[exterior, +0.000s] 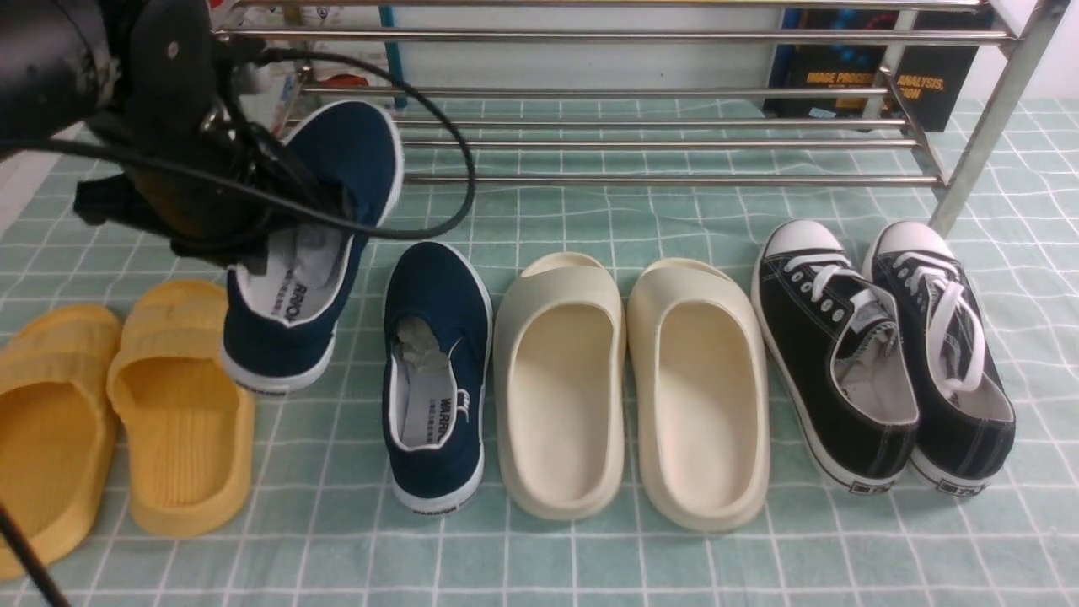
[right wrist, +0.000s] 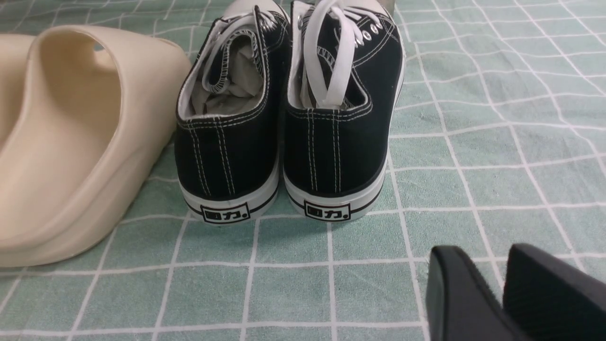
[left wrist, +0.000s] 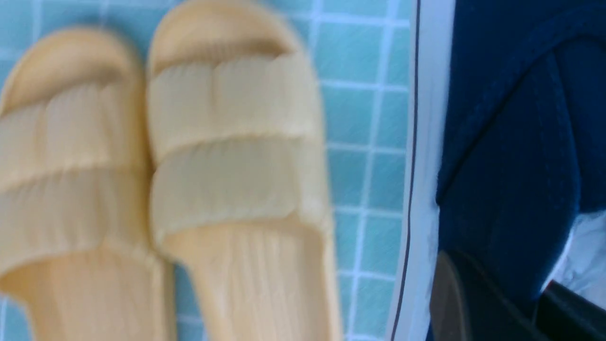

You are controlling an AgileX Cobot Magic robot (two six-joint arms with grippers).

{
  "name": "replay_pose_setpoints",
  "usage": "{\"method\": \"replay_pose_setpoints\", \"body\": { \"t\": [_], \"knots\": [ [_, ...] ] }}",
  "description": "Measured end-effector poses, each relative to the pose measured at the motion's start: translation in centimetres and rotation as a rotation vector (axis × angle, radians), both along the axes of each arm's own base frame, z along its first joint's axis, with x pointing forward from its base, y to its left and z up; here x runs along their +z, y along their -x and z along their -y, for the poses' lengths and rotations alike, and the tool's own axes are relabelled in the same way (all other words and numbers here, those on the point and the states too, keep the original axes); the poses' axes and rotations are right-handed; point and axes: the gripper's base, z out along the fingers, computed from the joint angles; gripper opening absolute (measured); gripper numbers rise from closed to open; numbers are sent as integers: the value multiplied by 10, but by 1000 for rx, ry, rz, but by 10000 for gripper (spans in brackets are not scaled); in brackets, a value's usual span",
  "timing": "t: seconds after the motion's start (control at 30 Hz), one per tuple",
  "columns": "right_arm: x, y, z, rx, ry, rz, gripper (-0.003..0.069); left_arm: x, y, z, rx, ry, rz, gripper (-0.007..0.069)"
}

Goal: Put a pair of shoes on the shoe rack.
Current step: Use the left arm to put a shoe into the shoe rack

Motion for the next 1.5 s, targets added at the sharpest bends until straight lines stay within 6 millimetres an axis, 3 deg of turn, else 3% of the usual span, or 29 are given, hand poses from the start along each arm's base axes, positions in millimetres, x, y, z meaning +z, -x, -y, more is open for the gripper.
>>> {"method": "replay_pose_setpoints", "body": {
  "t": [0.1, 0.27, 0.4, 0.5, 0.63, 0.87, 1.5],
  "knots": [
    [0, 0, 0, 0, 0, 0, 202, -5, -22, 8, -15, 5, -4, 10],
    [0, 0, 0, 0, 0, 0, 210, -25, -78, 23, -28, -13, -20, 10],
    [0, 0, 0, 0, 0, 0, 216, -26, -109, 29, -24, -13, 0, 10],
    [0, 0, 0, 0, 0, 0, 216, -24, -124, 29, -13, 8, 21, 10],
    [0, 0, 0, 0, 0, 0, 216, -24, -148, 15, 34, 53, 57, 10],
    [0, 0, 0, 0, 1, 0, 223, -42, -167, -10, 89, 84, 59, 10],
    [0, 0, 0, 0, 1, 0, 238, -32, -182, -12, 163, 184, 257, 10]
  ]
}}
